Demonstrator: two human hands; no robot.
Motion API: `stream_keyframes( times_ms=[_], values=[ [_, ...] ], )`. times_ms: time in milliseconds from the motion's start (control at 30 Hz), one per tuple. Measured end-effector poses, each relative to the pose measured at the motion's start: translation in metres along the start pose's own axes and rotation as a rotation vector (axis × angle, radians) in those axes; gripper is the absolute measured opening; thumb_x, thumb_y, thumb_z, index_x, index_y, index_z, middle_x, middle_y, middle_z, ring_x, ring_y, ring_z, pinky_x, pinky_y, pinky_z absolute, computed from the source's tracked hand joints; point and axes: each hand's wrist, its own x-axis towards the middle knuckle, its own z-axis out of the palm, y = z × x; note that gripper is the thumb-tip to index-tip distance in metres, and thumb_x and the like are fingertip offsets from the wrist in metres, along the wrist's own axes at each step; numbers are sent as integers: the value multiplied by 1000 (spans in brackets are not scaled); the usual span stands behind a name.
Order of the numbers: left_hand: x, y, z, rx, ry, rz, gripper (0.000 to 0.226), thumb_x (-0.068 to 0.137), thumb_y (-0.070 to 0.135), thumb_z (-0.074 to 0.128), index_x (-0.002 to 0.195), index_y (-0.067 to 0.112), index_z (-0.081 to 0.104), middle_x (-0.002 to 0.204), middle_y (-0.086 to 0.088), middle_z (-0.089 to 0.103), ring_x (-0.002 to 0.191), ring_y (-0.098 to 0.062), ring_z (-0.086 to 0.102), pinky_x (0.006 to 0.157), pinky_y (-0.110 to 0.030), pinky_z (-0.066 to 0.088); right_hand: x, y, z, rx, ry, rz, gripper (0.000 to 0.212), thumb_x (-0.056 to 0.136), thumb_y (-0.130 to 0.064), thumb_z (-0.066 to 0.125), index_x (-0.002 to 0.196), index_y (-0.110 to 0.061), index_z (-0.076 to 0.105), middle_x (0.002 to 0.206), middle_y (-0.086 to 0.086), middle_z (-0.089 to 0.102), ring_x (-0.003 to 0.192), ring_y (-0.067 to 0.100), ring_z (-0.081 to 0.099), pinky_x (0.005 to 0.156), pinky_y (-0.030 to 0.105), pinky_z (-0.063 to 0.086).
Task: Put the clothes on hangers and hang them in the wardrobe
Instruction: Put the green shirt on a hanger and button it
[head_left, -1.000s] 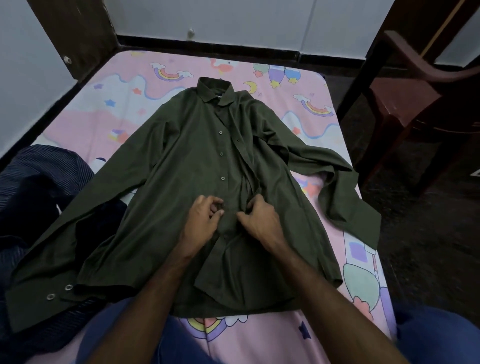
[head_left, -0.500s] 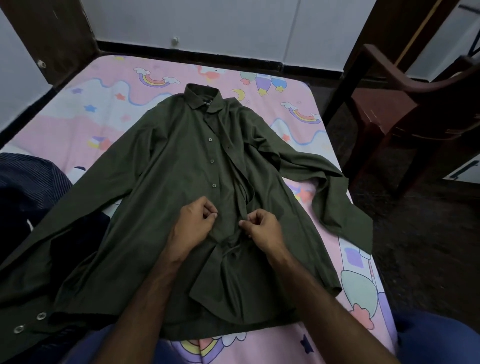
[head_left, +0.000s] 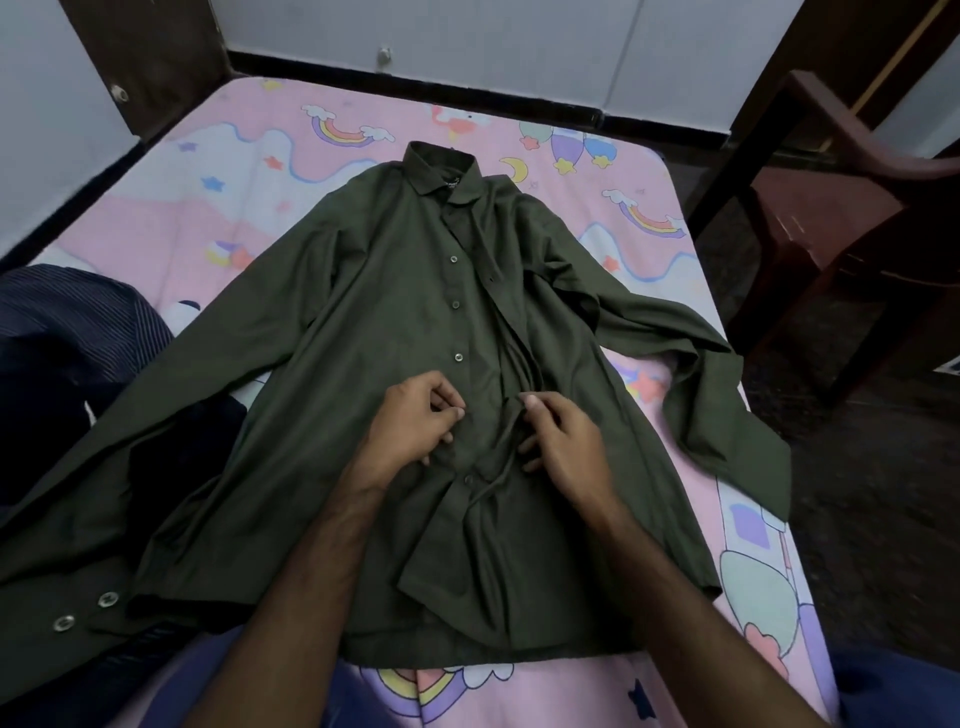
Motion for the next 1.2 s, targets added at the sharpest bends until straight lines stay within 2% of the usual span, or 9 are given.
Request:
stream_keyframes(
  times_ms=[133,300,433,633,767,867,967,1100,1200],
  values=[
    [2,-1,-1,-40,-13,-10,12,89,5,69,83,15,65,73,-4,64,55,-10,68,34,-26,46,-5,3,-1,277,87,146,20,102,-20,59,111,-7,72,76,1,69,64,19,69,53,32,56],
    [4,-4,-1,-44,-30,-5,11,89,6,70,85,15,65,76,-9,64,58,-13,69,35,-26,47,-6,2,-4,310,127,171,14,99,-14,63,106,-7,74,81,8,73,67,19,72,56,33,58],
    [4,-5,-1,-35,-37,-1,12,89,6,70,85,16,64,78,-11,65,59,-13,69,36,-27,47,-5,-3,-7,133,137,135,11,96,-15,65,98,-17,75,79,6,74,63,20,73,51,33,59],
    [5,-7,0,-41,-36,-12,11,89,6,69,85,15,64,77,-9,64,59,-13,69,36,-27,47,6,-23,-10,-165,47,150,17,86,-40,74,83,-23,74,63,-2,72,55,12,70,53,31,60],
    [5,-6,-1,-139,-59,-45,9,91,2,67,88,10,63,78,-9,61,58,-12,68,34,-27,48,-1,-15,-17,20,41,187,14,83,-15,82,91,-14,71,76,3,72,62,10,69,55,27,58],
    [4,-4,-1,-208,-83,-64,10,91,1,66,88,8,62,78,-9,59,58,-13,67,36,-28,50,-9,-2,-26,247,14,188,34,83,8,75,107,-12,61,82,11,66,69,17,68,60,28,58],
    [2,-1,-3,-260,-99,-77,7,92,0,65,90,6,62,79,-11,59,58,-13,66,36,-27,50,-13,-2,-35,418,-51,289,43,85,13,70,121,-7,57,87,12,65,74,15,69,64,24,59],
    [-1,5,-6,-325,-118,-91,3,93,-1,65,94,1,62,79,-12,59,56,-11,65,35,-28,51,-12,-12,-38,435,-186,393,10,94,8,62,95,-2,62,75,5,63,60,7,64,59,19,56],
    [-2,8,-8,-350,-131,-98,5,93,-2,64,91,3,62,78,-12,59,54,-11,64,35,-28,51,-13,-17,-34,386,-230,399,14,99,-2,60,86,-8,59,67,3,62,54,7,59,54,19,53]
  ],
)
